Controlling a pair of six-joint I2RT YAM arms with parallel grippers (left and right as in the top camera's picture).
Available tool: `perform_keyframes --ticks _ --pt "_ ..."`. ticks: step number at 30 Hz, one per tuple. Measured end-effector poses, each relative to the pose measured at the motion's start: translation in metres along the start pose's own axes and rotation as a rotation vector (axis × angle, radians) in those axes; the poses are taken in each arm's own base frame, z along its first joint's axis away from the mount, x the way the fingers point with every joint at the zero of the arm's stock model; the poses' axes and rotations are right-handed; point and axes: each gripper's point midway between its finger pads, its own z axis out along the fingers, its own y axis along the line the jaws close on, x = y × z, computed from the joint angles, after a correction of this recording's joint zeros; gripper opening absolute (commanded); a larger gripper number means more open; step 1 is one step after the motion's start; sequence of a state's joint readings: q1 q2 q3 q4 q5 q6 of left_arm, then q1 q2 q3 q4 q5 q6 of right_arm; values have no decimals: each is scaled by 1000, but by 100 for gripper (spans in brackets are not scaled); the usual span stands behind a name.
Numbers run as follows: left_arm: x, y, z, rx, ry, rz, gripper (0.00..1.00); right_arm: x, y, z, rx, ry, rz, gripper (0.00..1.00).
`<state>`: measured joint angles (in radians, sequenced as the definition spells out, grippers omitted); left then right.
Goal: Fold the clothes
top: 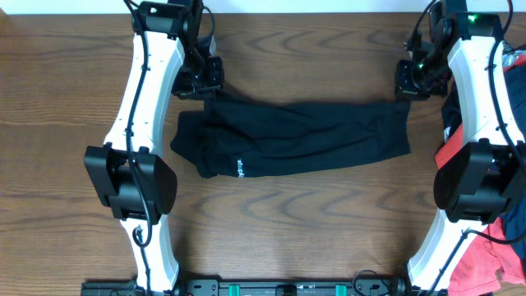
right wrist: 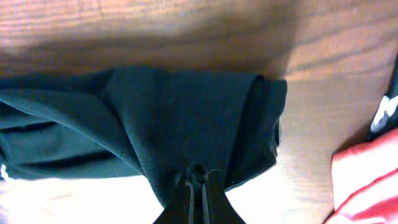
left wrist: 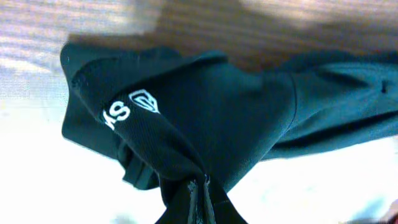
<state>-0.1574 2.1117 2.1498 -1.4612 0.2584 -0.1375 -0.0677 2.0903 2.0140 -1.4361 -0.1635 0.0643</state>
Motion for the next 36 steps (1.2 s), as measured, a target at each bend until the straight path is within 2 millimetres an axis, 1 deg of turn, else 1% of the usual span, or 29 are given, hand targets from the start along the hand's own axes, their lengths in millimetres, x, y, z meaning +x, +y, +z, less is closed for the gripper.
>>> perform_keyframes --ticks 5,7,12,15,19,21,24,27,33,36 --pt "16 3 0 -14 66 -12 6 11 -1 4 3 45 7 1" --pt "22 3 0 -19 90 -16 6 16 -2 9 4 68 11 1" --pt "39 5 1 -33 159 -24 6 34 -7 30 8 144 24 1" --pt "40 5 2 -34 162 -23 6 43 -9 41 10 178 30 2" --pt "44 6 5 -37 180 -26 6 46 -10 51 5 189 32 2" --pt "48 8 8 -41 199 -29 6 46 -10 52 2 188 32 2" --pt "61 11 13 -49 237 -36 6 46 -9 52 -3 187 32 1" --pt "72 14 13 -50 239 -37 6 46 -8 52 -6 189 33 2" --pt "86 15 3 -26 132 -13 6 47 -8 52 -8 191 33 1" --pt "95 16 3 -17 87 -3 6 46 -8 52 -9 190 33 1"
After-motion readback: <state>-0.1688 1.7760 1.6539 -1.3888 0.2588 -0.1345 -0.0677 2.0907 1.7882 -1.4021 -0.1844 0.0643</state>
